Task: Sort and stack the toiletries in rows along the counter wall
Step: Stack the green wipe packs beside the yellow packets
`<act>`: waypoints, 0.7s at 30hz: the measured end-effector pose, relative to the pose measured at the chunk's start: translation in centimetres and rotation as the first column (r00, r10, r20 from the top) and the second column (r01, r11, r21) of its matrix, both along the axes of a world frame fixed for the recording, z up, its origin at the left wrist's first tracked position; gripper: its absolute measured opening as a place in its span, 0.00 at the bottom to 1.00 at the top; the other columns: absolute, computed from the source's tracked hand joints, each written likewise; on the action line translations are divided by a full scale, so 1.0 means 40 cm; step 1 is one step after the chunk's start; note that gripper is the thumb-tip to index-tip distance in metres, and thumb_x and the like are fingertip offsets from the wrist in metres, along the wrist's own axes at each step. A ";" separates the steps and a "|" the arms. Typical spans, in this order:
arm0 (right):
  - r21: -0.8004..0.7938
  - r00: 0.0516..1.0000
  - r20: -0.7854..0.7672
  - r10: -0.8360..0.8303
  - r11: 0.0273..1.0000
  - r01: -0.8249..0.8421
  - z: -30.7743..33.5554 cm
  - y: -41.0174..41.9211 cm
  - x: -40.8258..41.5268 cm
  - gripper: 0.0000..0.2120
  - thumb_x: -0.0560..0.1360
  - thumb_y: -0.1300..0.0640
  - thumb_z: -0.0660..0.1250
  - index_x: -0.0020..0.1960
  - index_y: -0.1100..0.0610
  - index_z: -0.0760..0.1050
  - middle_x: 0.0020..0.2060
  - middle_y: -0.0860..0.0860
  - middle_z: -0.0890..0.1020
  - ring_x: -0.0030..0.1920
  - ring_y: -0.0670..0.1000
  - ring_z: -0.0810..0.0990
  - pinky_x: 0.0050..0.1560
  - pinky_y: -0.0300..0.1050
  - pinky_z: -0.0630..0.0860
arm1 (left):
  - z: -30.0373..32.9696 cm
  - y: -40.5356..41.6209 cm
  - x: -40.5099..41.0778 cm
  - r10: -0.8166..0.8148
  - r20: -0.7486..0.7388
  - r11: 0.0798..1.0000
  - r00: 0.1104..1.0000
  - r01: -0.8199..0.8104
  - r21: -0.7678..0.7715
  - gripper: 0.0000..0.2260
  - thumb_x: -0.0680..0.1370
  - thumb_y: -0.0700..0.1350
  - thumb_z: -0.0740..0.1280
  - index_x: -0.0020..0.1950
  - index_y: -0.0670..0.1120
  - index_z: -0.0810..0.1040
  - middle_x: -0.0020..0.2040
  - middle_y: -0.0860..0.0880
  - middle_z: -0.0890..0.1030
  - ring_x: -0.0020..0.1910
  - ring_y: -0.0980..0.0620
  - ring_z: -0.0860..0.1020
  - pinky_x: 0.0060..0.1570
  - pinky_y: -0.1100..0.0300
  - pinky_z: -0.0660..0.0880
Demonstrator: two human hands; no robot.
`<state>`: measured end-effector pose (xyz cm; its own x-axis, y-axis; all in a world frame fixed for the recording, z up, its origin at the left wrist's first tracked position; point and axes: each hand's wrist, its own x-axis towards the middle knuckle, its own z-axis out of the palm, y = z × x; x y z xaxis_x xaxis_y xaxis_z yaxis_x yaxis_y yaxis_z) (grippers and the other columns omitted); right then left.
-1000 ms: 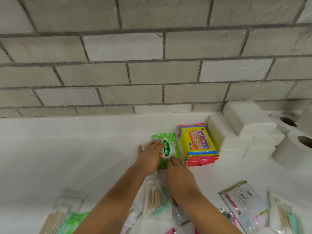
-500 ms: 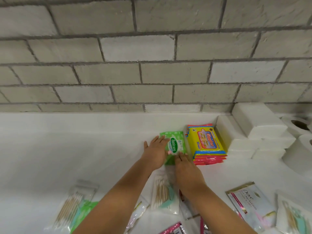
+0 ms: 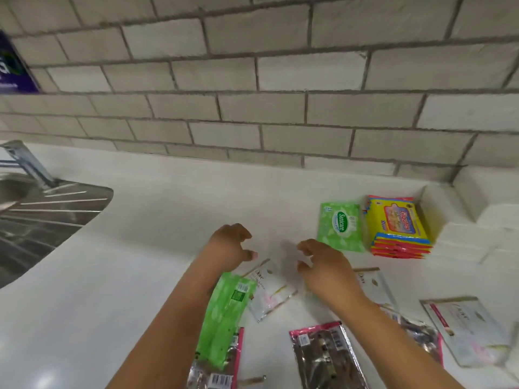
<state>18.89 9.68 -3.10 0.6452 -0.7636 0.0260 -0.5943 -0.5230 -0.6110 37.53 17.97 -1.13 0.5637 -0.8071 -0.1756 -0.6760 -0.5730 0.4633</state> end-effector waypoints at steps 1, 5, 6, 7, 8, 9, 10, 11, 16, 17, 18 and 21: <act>0.000 1.000 -0.002 0.022 1.000 -0.022 -0.003 0.016 0.007 0.17 0.75 0.56 0.64 0.64 0.52 0.72 0.59 0.49 0.78 0.57 0.51 0.76 0.52 0.39 0.68 | -0.003 0.029 0.007 0.022 0.035 0.997 0.999 -0.024 0.076 0.24 0.71 0.48 0.74 0.63 0.45 0.73 0.61 0.47 0.75 0.59 0.49 0.76 0.54 0.63 0.70; 0.016 0.995 -0.055 0.087 0.996 -0.087 -0.016 0.070 0.032 0.16 0.75 0.53 0.65 0.63 0.52 0.73 0.55 0.49 0.79 0.54 0.51 0.77 0.49 0.40 0.72 | -0.038 0.120 0.032 0.139 0.120 0.919 0.983 -0.173 0.354 0.36 0.66 0.59 0.75 0.66 0.41 0.69 0.64 0.43 0.73 0.62 0.45 0.74 0.59 0.56 0.73; 0.018 0.993 -0.064 0.101 0.995 -0.101 -0.020 0.081 0.038 0.16 0.75 0.54 0.65 0.62 0.51 0.73 0.55 0.49 0.80 0.54 0.51 0.78 0.48 0.40 0.71 | -0.048 0.137 0.032 0.158 0.137 0.893 0.978 -0.201 0.403 0.39 0.65 0.62 0.74 0.66 0.40 0.68 0.65 0.43 0.72 0.63 0.45 0.73 0.60 0.55 0.73; 0.020 0.991 -0.066 0.113 0.994 -0.112 -0.021 0.090 0.042 0.16 0.75 0.54 0.65 0.62 0.51 0.73 0.55 0.48 0.80 0.54 0.50 0.77 0.47 0.39 0.70 | -0.058 0.150 0.031 0.172 0.153 0.870 0.973 -0.223 0.439 0.42 0.65 0.64 0.73 0.68 0.39 0.66 0.66 0.42 0.71 0.64 0.45 0.72 0.62 0.55 0.72; 0.023 0.991 -0.059 0.122 0.992 -0.121 -0.023 0.099 0.046 0.16 0.74 0.54 0.65 0.62 0.50 0.74 0.55 0.48 0.80 0.54 0.50 0.77 0.46 0.38 0.68 | -0.067 0.160 0.029 0.176 0.165 0.852 0.970 -0.234 0.467 0.44 0.65 0.64 0.72 0.70 0.38 0.63 0.67 0.42 0.70 0.66 0.46 0.71 0.63 0.55 0.72; 0.024 0.990 -0.048 0.129 0.991 -0.128 -0.025 0.106 0.049 0.16 0.74 0.54 0.65 0.62 0.50 0.74 0.55 0.47 0.80 0.55 0.50 0.77 0.46 0.38 0.68 | -0.075 0.169 0.026 0.173 0.171 0.841 0.970 -0.236 0.487 0.45 0.66 0.65 0.72 0.71 0.38 0.61 0.67 0.43 0.69 0.66 0.46 0.70 0.63 0.55 0.71; 0.026 0.990 -0.039 0.136 0.991 -0.135 -0.026 0.112 0.051 0.16 0.74 0.54 0.65 0.62 0.50 0.74 0.54 0.47 0.80 0.54 0.50 0.77 0.47 0.39 0.68 | -0.083 0.174 0.024 0.178 0.157 0.837 0.971 -0.234 0.495 0.45 0.66 0.65 0.71 0.71 0.37 0.61 0.68 0.43 0.69 0.66 0.46 0.71 0.63 0.55 0.71; 0.028 0.989 -0.032 0.142 0.990 -0.141 -0.027 0.117 0.053 0.15 0.75 0.54 0.65 0.61 0.51 0.74 0.53 0.47 0.80 0.54 0.50 0.78 0.48 0.39 0.69 | -0.090 0.178 0.023 0.192 0.133 0.834 0.972 -0.234 0.500 0.45 0.67 0.64 0.71 0.72 0.37 0.60 0.69 0.43 0.69 0.66 0.46 0.71 0.63 0.55 0.71; 0.083 0.991 -0.002 0.137 0.987 -0.137 -0.033 0.126 0.054 0.13 0.74 0.53 0.66 0.58 0.51 0.75 0.46 0.47 0.80 0.46 0.49 0.77 0.46 0.39 0.69 | -0.101 0.182 0.032 0.223 0.066 0.821 0.973 -0.224 0.526 0.41 0.67 0.65 0.70 0.70 0.39 0.67 0.67 0.44 0.74 0.65 0.45 0.73 0.65 0.53 0.71; 0.101 0.991 0.009 0.131 0.986 -0.131 -0.035 0.125 0.054 0.12 0.74 0.54 0.66 0.58 0.51 0.75 0.44 0.47 0.80 0.44 0.48 0.77 0.44 0.39 0.69 | -0.101 0.182 0.034 0.227 0.067 0.818 0.972 -0.228 0.528 0.40 0.67 0.66 0.69 0.69 0.39 0.68 0.66 0.44 0.74 0.64 0.46 0.74 0.64 0.53 0.72; 0.119 0.992 0.014 0.126 0.985 -0.127 -0.037 0.125 0.053 0.12 0.74 0.54 0.66 0.57 0.51 0.75 0.43 0.46 0.79 0.43 0.47 0.76 0.44 0.38 0.69 | -0.100 0.183 0.037 0.223 0.076 0.816 0.972 -0.229 0.531 0.40 0.67 0.67 0.68 0.67 0.39 0.70 0.65 0.44 0.76 0.63 0.46 0.75 0.63 0.54 0.72; 0.183 0.995 0.021 0.102 0.978 -0.104 -0.048 0.121 0.051 0.11 0.73 0.55 0.66 0.56 0.51 0.76 0.43 0.48 0.81 0.45 0.48 0.79 0.46 0.39 0.72 | -0.099 0.184 0.040 0.236 0.080 0.819 0.968 -0.243 0.519 0.38 0.66 0.68 0.69 0.62 0.39 0.74 0.60 0.45 0.78 0.59 0.47 0.77 0.60 0.56 0.74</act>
